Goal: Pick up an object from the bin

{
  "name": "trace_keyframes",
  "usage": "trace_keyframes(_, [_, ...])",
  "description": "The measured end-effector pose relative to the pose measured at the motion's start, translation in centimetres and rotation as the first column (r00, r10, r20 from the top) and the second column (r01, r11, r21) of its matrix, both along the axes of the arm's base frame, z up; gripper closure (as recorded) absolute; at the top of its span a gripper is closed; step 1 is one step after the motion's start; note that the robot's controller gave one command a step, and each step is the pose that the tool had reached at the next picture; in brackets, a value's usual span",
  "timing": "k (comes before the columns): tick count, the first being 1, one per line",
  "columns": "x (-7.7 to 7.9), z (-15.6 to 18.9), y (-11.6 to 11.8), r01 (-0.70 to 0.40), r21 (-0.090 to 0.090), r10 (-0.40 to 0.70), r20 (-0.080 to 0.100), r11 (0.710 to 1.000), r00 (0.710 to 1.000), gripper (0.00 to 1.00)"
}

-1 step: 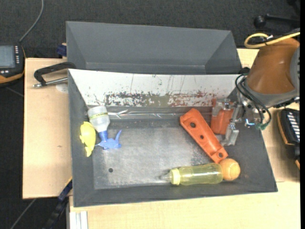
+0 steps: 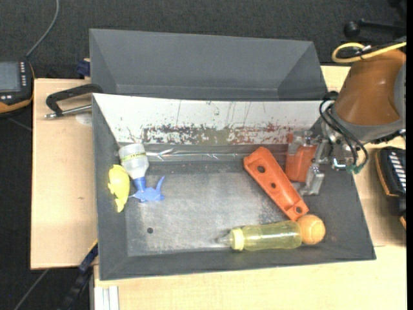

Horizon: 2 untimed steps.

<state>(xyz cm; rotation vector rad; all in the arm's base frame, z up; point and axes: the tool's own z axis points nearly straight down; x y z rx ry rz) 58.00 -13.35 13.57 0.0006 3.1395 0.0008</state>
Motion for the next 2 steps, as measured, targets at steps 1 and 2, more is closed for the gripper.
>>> trace_keyframes(1, [0.0,0.0,0.0,0.000,0.000,0.000,0.000,1.000,1.000,0.00])
trace_keyframes(2, [0.5,-0.4,1.8,-0.090,-0.002,0.090,0.000,0.996,0.996,0.00])
